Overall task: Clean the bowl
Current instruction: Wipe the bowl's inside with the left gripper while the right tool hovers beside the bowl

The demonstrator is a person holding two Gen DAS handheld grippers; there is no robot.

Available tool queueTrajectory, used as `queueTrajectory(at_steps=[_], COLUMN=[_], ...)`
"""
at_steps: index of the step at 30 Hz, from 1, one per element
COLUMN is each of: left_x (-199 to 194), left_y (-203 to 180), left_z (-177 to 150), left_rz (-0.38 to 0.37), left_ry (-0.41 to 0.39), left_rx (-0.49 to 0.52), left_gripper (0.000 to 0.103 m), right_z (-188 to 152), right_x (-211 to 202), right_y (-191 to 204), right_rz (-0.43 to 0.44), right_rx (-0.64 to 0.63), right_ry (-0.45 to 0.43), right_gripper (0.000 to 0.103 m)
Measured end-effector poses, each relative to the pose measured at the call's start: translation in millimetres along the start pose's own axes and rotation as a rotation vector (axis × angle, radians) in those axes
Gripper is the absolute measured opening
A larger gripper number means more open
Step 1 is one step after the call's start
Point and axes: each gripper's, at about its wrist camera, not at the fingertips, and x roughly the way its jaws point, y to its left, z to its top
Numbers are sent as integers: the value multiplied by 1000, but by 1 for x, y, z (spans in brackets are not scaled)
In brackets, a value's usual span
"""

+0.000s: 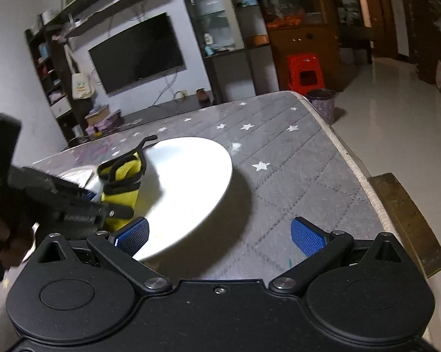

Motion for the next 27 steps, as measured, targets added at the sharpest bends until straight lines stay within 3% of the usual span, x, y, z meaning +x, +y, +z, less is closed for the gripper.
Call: queueTrajectory(at_steps=[8,22,27], left_x=[-2,-10,-2], left_y=[-4,-30,-36], left_z=[1,0,7], left_rz=[-17,-169,-178], left_ry=[12,43,41], left_rx=[28,150,185], left_gripper=[20,19,17], right_z=[-4,-11,-11], right_x=[26,35,34], right_y=[0,13,10], right_rz=[-84,-135,-131], right_rx=[41,-45,-29], right_ry=[40,21,10], right_gripper=[103,103,103])
